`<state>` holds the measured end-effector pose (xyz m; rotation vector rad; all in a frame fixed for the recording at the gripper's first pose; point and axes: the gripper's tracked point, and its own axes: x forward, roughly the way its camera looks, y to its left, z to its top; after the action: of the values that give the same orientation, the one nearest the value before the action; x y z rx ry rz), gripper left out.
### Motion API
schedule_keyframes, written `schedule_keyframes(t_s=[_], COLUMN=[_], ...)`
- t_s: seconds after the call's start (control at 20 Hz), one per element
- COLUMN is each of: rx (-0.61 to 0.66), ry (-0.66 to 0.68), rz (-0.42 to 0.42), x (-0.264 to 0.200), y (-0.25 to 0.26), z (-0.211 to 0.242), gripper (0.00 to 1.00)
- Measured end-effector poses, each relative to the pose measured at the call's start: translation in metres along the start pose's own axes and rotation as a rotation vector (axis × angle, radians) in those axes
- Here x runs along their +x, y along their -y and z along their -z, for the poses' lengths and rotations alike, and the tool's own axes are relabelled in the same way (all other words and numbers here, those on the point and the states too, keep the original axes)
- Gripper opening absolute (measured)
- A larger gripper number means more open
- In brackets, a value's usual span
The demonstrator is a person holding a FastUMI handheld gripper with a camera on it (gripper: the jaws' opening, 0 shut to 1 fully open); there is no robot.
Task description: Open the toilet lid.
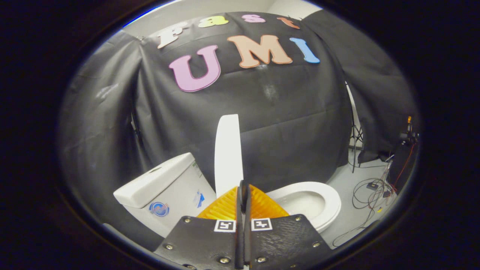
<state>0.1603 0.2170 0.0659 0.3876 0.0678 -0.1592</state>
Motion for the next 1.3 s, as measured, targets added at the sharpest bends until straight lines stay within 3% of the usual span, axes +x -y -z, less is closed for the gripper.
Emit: schedule_keyframes(t_s=[0.85, 1.3], rx=[-0.153, -0.21], ry=[-0.013, -0.025], rz=[-0.274, -0.33], x=[-0.003, -0.006], y=[-0.114, -0.129], z=[0.022, 0.027], gripper=[0.01, 0.02])
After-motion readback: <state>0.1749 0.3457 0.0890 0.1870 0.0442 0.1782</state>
